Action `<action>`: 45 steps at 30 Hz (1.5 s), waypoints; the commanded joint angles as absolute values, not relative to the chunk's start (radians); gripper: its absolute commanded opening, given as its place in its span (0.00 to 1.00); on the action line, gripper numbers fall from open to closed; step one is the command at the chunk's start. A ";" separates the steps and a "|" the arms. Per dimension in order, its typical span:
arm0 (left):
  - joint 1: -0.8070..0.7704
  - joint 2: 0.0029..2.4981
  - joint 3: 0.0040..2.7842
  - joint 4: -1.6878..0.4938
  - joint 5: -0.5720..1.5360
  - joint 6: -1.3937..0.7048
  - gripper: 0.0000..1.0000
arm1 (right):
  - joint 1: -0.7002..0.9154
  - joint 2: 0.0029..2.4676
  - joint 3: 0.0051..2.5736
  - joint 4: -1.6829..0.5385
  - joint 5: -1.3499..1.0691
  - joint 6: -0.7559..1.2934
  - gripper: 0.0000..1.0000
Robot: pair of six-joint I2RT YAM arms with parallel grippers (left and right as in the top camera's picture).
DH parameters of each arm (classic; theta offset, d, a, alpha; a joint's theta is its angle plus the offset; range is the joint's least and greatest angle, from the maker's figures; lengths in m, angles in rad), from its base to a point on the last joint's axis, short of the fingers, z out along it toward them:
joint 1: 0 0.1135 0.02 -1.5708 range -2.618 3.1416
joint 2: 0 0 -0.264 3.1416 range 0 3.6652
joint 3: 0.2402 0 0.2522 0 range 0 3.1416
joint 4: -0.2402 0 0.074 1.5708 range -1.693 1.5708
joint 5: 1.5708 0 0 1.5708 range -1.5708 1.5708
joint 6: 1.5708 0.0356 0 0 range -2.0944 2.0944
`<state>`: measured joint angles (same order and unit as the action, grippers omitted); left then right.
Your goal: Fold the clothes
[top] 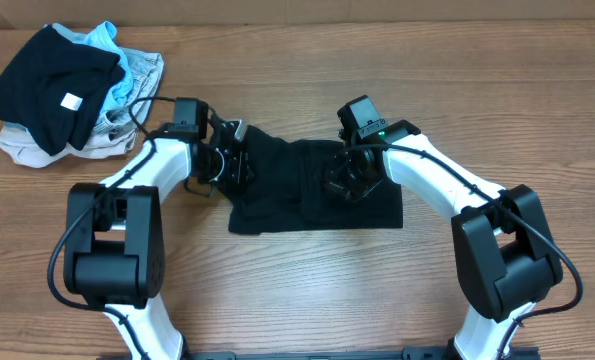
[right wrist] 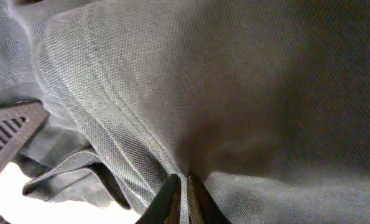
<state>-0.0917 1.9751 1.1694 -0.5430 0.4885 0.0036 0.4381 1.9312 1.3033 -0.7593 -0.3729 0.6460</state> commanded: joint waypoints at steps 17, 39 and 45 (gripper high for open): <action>-0.037 2.066 1.908 -1.349 0.266 0.031 0.09 | 0.212 1.798 1.333 -0.897 -0.247 0.571 0.04; -0.480 2.069 1.666 -1.166 0.067 -0.046 0.59 | 0.183 1.798 1.333 -0.912 -0.244 0.541 0.05; -0.459 2.068 1.642 -1.136 0.072 -0.068 0.97 | 0.183 1.798 1.333 -0.923 -0.243 0.518 0.05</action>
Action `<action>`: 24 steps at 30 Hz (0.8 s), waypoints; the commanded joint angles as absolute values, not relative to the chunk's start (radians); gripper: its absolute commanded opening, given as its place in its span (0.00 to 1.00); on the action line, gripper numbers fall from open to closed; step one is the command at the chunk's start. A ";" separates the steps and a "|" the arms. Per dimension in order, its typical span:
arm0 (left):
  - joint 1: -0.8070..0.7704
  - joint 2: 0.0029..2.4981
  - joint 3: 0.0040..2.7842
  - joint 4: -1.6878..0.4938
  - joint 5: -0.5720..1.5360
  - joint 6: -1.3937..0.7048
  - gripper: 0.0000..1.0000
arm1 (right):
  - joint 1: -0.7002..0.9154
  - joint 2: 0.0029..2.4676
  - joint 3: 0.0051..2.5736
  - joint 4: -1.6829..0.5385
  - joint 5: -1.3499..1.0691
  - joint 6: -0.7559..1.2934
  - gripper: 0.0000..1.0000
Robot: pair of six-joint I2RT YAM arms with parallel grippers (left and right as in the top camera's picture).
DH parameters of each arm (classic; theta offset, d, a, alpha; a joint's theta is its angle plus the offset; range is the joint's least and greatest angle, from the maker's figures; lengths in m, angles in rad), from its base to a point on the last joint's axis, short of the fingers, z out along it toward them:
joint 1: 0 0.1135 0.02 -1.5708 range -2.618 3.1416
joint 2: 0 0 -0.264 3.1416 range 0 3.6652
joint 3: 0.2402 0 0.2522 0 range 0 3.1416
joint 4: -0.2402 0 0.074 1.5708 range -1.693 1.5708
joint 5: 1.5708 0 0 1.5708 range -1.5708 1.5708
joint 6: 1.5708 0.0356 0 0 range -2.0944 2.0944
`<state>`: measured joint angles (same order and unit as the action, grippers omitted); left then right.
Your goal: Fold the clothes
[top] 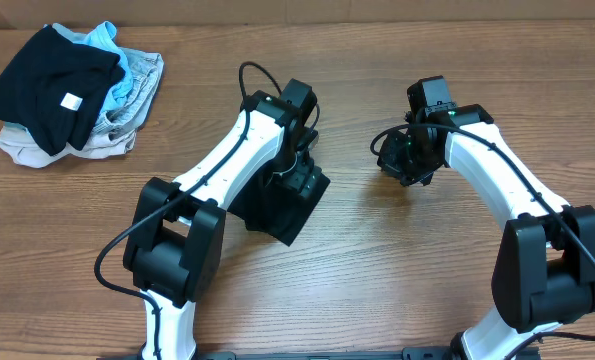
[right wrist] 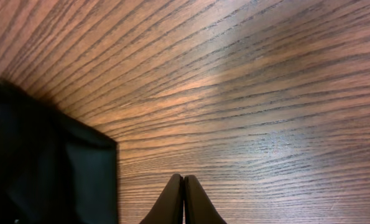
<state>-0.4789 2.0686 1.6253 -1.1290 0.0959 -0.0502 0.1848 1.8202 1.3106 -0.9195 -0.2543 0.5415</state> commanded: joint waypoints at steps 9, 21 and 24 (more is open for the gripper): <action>-0.423 2.067 2.040 -1.430 0.230 -0.044 1.00 | 0.183 1.798 1.333 -0.922 -0.247 0.481 0.09; -0.351 2.073 1.855 -1.319 0.037 -0.116 0.04 | 0.183 1.798 1.333 -0.941 -0.247 0.481 0.10; -0.348 2.073 1.727 -1.212 0.144 -0.108 0.04 | 0.183 1.798 1.333 -0.942 -0.247 0.481 0.10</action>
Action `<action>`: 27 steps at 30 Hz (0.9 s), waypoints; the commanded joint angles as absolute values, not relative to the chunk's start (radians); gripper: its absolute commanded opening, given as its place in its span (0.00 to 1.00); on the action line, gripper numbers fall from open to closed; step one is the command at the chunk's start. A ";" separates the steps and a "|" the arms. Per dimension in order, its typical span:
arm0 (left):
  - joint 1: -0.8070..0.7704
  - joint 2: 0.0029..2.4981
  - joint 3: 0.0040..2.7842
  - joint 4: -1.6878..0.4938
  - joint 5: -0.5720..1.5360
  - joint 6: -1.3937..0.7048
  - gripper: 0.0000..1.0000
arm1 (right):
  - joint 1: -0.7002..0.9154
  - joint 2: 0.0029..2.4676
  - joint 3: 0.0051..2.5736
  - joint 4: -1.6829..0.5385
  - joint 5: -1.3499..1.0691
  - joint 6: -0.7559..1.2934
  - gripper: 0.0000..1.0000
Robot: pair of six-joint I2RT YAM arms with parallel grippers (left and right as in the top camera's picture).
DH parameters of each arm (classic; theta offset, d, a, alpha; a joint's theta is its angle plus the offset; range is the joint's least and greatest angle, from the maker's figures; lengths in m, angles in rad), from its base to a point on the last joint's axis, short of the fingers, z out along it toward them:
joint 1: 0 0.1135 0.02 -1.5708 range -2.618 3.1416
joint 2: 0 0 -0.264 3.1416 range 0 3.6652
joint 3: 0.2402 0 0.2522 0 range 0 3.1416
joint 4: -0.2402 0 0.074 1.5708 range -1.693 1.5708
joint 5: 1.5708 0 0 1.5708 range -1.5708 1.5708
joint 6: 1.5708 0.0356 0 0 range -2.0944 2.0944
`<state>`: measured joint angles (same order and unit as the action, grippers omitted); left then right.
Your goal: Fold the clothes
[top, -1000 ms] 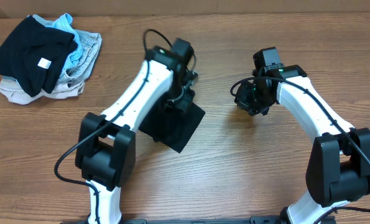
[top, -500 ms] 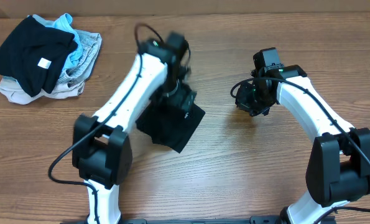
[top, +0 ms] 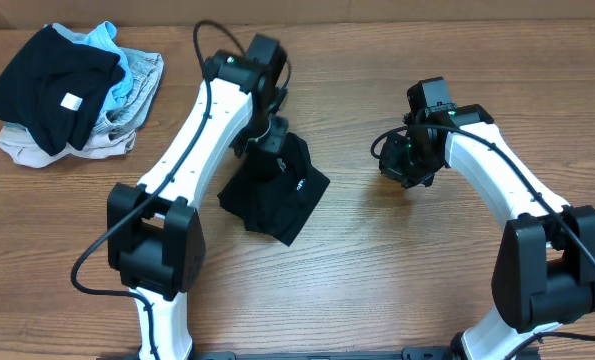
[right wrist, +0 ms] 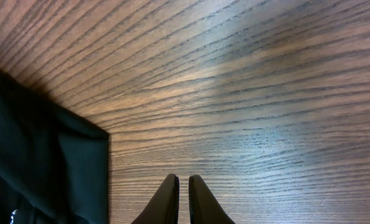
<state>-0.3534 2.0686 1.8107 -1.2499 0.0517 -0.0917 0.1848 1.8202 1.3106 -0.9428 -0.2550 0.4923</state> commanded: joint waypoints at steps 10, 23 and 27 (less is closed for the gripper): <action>-0.405 2.071 1.681 -1.291 0.568 0.107 0.04 | 0.173 1.790 1.354 -0.907 -0.302 0.408 0.09; -0.275 2.073 1.857 -1.355 0.282 -0.010 0.04 | 0.196 1.769 1.399 -0.841 -0.551 0.312 0.10; -0.292 2.073 1.698 -1.121 0.255 -0.079 0.04 | 0.170 1.769 1.399 -0.839 -0.437 0.340 0.13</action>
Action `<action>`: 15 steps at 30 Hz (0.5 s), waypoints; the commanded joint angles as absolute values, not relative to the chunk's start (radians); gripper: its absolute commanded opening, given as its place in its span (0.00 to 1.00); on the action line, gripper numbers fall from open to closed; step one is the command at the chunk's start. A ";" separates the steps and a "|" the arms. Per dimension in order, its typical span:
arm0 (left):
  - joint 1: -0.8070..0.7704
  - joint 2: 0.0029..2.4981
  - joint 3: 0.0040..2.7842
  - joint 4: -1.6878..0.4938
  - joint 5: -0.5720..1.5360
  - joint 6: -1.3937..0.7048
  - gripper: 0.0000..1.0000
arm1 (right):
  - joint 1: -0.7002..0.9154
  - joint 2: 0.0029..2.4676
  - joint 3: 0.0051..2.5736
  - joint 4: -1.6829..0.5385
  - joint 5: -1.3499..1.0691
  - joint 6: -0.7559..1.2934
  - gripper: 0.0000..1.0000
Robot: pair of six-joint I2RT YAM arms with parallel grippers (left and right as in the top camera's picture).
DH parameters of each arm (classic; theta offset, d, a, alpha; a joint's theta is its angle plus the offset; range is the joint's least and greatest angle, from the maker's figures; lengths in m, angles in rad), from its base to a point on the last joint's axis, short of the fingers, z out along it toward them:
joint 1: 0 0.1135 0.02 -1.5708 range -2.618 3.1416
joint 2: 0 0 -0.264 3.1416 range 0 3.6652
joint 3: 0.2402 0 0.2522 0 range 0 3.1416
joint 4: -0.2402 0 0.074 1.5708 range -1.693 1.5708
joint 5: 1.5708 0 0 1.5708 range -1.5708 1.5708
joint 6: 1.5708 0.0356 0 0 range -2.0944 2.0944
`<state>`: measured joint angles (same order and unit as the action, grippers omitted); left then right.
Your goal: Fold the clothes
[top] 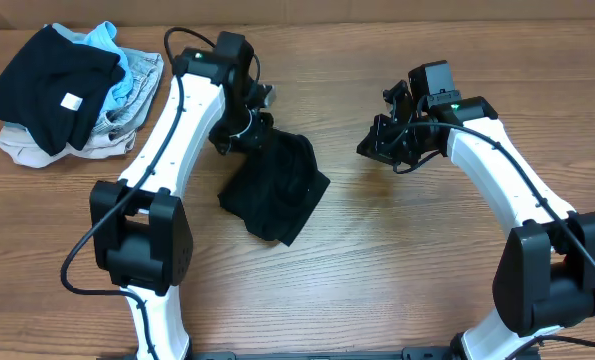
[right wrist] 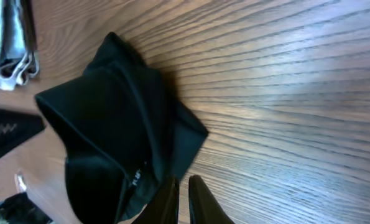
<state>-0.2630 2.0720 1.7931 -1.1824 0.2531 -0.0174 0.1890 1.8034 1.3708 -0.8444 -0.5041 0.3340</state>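
A black garment (top: 277, 190) lies bunched into a rough diamond on the wooden table (top: 427, 290); the right wrist view shows the garment (right wrist: 110, 124) with layered folds. My left gripper (top: 242, 132) sits at its top-left corner, touching the cloth, but its fingers are hidden from the overhead view. My right gripper (top: 374, 148) hovers over bare wood to the right of the garment. In the right wrist view this gripper (right wrist: 183, 199) is shut but for a thin slit, and nothing is between its fingers.
A pile of clothes (top: 67, 85), dark, light blue and grey, lies at the far left corner; its grey edge (right wrist: 7, 56) shows in the right wrist view. Bare wood spreads in front of the garment and to its right.
My left gripper has shifted left, from the garment's top middle to its top-left corner. The right gripper has tilted and now looks at the whole garment. The garment has barely moved.
Both grippers were on the black garment, which lay spread wide, the right one shut on cloth. Then the garment was a narrower bundle under the left gripper and the right gripper was shut over bare wood. The left arm has since reached further left.
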 commanded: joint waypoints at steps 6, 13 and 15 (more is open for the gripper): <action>-0.378 2.073 1.550 -0.967 0.767 -0.082 0.04 | 0.096 1.769 1.398 -0.839 -0.338 0.348 0.14; -0.515 2.070 1.591 -1.183 0.489 0.004 0.04 | 0.057 1.769 1.398 -0.842 -0.494 0.308 0.15; -0.508 2.070 1.629 -1.256 0.410 0.004 0.04 | 0.063 1.769 1.398 -0.847 -0.542 0.279 0.15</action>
